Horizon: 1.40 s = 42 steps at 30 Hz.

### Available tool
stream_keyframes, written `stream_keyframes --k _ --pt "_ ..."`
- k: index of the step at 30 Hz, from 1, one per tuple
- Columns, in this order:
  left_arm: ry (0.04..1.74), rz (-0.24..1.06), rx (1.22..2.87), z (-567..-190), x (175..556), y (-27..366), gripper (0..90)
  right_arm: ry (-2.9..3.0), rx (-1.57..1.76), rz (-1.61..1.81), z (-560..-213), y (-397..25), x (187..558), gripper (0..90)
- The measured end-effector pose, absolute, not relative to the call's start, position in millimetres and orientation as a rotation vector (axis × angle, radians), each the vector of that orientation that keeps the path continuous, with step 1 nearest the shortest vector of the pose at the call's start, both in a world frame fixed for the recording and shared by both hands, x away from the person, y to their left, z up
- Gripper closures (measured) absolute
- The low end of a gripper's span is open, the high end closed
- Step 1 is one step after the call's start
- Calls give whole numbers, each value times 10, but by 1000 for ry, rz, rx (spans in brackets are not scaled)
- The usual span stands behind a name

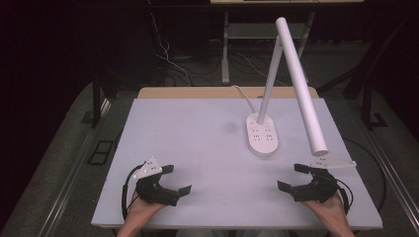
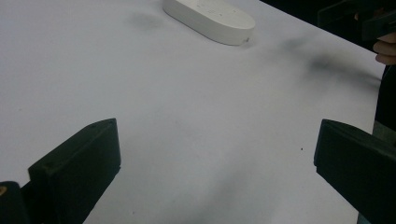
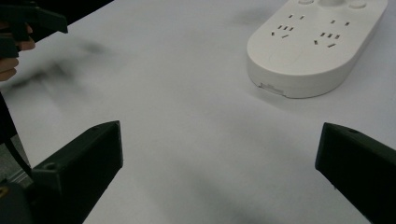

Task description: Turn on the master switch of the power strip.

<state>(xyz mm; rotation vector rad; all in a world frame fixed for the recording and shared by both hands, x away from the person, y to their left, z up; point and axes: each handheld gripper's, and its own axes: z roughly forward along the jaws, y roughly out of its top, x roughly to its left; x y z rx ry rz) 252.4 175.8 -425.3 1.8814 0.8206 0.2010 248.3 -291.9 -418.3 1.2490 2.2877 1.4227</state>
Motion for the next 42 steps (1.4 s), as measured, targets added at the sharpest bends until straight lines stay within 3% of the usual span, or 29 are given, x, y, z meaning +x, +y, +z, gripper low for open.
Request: stream_keyframes --k 42 --pt "807 122 1932 -4139 2635 1705 0 2301 1230 1414 -4187 -2915 2455 2"
